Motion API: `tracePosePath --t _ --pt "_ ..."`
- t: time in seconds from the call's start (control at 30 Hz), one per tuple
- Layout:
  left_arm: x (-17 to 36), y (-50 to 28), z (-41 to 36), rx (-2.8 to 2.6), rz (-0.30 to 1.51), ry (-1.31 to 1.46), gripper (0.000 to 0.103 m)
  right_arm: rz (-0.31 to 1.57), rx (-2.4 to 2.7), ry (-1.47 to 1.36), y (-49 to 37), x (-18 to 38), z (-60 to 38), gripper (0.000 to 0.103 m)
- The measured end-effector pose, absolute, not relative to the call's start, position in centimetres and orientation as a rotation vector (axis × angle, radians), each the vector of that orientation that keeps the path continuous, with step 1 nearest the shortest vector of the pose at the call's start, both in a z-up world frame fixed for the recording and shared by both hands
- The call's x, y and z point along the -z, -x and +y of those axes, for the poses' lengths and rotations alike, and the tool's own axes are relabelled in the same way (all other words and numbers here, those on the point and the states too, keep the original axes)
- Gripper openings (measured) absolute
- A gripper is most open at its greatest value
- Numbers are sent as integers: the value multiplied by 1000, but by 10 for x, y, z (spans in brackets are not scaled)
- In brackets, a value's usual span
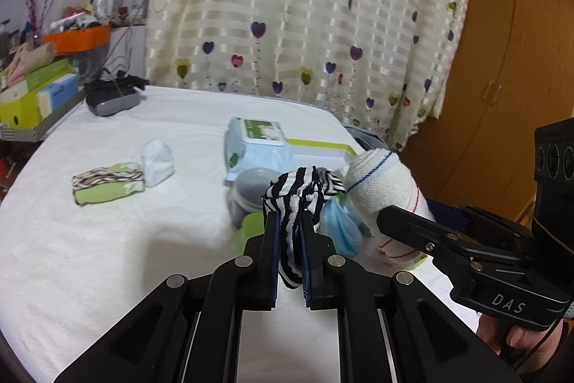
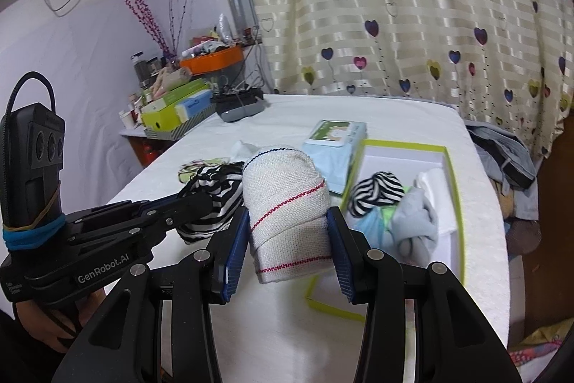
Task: Organize soft objects
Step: 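Carry the striped sock and rolled towel with both grippers over the white box, then open the left gripper on the striped sock while the right lowers the towel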
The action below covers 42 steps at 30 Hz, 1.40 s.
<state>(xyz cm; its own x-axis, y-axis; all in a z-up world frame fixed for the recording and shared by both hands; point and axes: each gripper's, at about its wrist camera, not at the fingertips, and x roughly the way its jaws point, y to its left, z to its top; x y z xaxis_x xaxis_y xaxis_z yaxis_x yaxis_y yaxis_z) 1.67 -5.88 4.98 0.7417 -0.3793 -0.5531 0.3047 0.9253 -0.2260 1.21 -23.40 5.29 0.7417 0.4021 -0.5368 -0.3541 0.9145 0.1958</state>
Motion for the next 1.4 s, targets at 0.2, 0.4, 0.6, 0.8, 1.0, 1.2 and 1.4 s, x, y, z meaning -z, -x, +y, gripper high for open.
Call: tracePosePath --t 0.2,0.4,0.6,0.8,1.0,1.2,1.4 --pt "-48 -20 -75 405 644 108 10 612 -390 -97 -13 -50 -249 44" --pt "-44 -24 -89 429 657 97 10 615 -357 -116 -14 -48 -267 44" --pt "-39 -30 -104 451 674 96 10 617 -301 -143 -14 -45 -292 44" --pt "-30 -38 -120 479 704 91 10 634 -254 -169 -17 -38 -315 44" --pt "-14 -47 -136 509 756 84 10 696 -237 -183 -25 -16 -327 44" --pt "0 -55 -151 537 804 73 10 763 -232 -175 -36 3 -328 44" --pt "12 -65 -160 551 842 72 10 773 -228 -181 -43 11 -332 44"
